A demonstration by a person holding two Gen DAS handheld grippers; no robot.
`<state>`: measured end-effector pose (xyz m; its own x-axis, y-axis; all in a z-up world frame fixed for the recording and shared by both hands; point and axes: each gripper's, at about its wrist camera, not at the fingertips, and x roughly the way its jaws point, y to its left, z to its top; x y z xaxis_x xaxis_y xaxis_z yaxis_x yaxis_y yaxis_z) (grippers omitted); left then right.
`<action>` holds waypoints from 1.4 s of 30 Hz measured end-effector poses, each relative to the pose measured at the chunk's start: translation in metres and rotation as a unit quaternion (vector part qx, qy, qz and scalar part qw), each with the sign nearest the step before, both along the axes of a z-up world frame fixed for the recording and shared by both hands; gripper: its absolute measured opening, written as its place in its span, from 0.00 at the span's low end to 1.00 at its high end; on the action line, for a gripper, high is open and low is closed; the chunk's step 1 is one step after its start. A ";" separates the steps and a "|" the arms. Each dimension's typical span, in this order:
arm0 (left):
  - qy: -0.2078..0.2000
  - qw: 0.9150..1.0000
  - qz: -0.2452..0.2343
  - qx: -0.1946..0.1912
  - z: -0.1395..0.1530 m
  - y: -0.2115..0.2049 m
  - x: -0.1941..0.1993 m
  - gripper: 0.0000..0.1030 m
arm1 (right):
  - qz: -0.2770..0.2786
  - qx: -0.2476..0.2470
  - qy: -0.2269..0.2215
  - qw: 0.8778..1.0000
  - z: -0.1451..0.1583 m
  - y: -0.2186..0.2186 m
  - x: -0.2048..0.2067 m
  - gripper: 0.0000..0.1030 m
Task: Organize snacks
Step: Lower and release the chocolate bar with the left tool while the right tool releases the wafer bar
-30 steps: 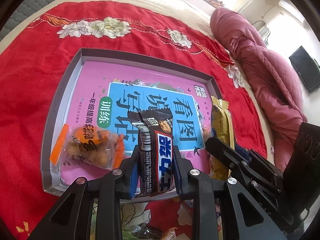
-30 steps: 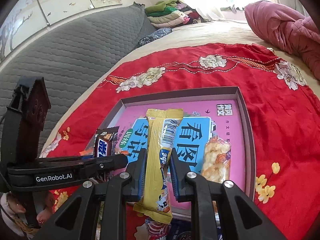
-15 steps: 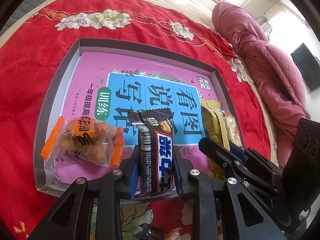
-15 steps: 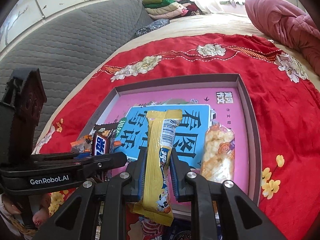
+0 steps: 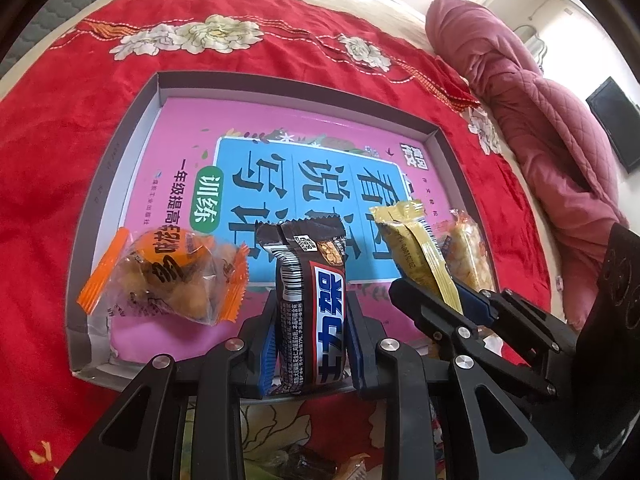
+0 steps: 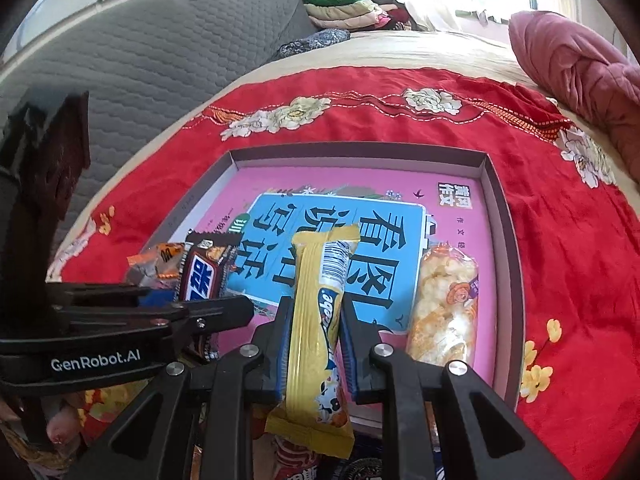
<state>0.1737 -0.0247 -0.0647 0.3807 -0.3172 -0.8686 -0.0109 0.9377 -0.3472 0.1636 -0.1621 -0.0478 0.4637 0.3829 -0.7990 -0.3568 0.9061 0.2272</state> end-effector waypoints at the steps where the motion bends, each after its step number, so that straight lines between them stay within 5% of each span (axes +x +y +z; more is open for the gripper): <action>1: 0.000 1.000 0.001 0.000 0.000 0.000 0.000 0.29 | 0.002 -0.002 0.000 1.000 0.000 0.001 -0.001 0.21; 30: 0.007 1.000 0.007 0.003 0.003 0.003 -0.003 0.29 | -0.020 0.018 0.015 1.000 0.009 -0.011 0.003 0.21; 42: 0.002 1.000 0.010 0.002 0.010 0.004 -0.005 0.40 | -0.018 0.024 0.007 1.000 0.015 -0.011 0.002 0.21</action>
<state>0.1688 -0.0209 -0.0547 0.3837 -0.3066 -0.8711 -0.0300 0.9386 -0.3436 0.1653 -0.1734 -0.0328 0.4667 0.4048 -0.7863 -0.3215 0.9059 0.2756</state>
